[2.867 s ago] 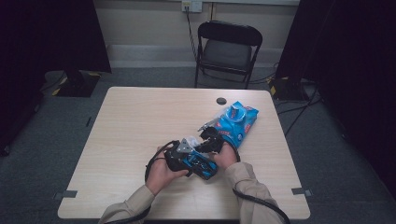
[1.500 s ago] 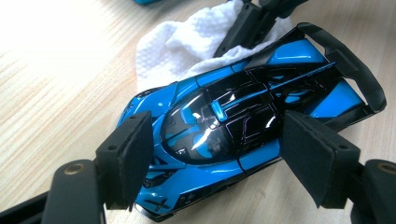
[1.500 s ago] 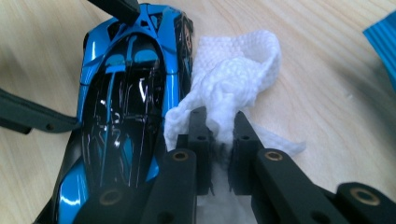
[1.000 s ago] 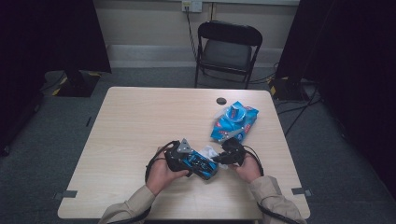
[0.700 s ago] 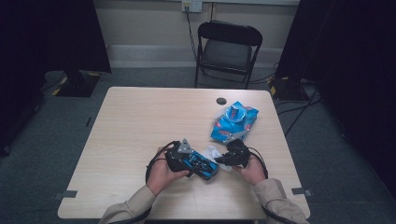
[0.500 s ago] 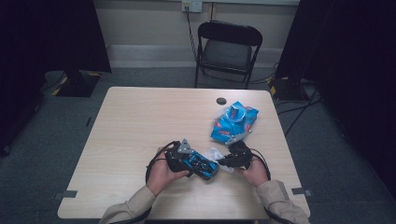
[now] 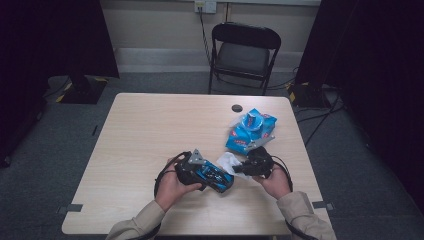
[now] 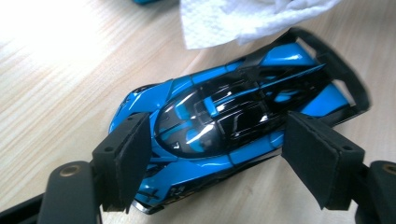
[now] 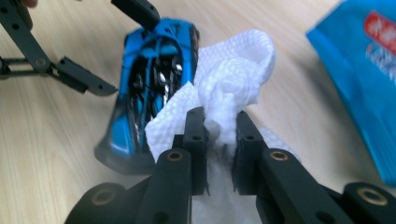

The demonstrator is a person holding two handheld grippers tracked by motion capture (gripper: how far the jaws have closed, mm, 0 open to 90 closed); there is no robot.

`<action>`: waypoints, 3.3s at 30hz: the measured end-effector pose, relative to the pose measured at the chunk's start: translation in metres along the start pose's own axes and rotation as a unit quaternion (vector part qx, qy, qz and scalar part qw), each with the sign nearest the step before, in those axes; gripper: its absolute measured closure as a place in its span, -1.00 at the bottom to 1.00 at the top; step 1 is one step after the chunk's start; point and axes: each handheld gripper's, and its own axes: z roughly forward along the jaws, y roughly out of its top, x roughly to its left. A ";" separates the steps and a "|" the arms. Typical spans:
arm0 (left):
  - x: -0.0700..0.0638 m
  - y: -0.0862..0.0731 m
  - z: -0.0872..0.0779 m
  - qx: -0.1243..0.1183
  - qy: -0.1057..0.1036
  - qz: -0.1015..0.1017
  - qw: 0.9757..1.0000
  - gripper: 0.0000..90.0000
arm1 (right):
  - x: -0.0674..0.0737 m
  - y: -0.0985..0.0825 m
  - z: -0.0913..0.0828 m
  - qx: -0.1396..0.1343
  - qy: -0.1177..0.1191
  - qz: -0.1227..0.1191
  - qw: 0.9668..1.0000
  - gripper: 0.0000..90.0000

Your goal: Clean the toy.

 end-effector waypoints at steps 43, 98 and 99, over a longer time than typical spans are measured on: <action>0.029 -0.075 -0.103 -0.015 0.062 -0.071 0.995 -0.24 | 0.108 0.077 0.121 0.048 0.092 -0.123 0.987 0.13; 0.023 -0.061 -0.059 0.011 0.019 -0.050 0.999 -0.33 | 0.050 0.065 0.116 0.066 -0.026 -0.052 0.996 -0.54; 0.023 -0.061 -0.059 0.012 0.019 -0.050 0.999 -0.33 | 0.050 0.064 0.117 0.067 -0.025 -0.051 0.996 -0.54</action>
